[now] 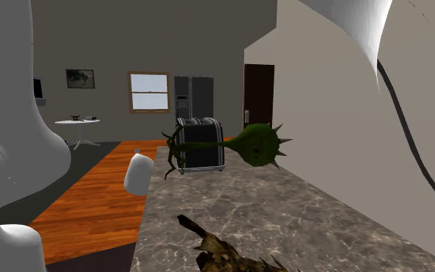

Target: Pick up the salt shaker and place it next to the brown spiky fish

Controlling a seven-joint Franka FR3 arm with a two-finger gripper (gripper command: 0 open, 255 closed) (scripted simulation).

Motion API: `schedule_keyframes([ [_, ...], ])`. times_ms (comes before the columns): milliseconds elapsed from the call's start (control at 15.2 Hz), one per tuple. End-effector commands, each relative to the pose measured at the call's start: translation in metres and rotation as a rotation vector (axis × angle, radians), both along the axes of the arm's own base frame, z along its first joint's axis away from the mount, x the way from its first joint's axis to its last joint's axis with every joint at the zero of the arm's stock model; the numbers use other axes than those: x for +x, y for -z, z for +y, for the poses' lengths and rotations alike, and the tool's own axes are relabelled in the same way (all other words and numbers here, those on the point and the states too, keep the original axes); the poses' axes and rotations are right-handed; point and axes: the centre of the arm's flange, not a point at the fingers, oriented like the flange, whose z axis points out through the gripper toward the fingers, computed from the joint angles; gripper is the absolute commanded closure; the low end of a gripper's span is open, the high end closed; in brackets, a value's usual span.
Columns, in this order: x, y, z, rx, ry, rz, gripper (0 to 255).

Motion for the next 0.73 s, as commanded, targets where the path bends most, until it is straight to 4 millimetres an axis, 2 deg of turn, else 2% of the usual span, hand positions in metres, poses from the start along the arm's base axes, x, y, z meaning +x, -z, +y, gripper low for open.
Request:
schedule_keyframes([
  [0,0.000,0.000,0.000,0.000,0.000,0.000,255],
  [66,0.000,0.000,0.000,0.000,0.000,0.000,0],
  [396,0.000,0.000,0.000,0.000,0.000,0.000,0],
  [660,-0.003,-0.049,0.006,0.000,0.000,0.000,0],
])
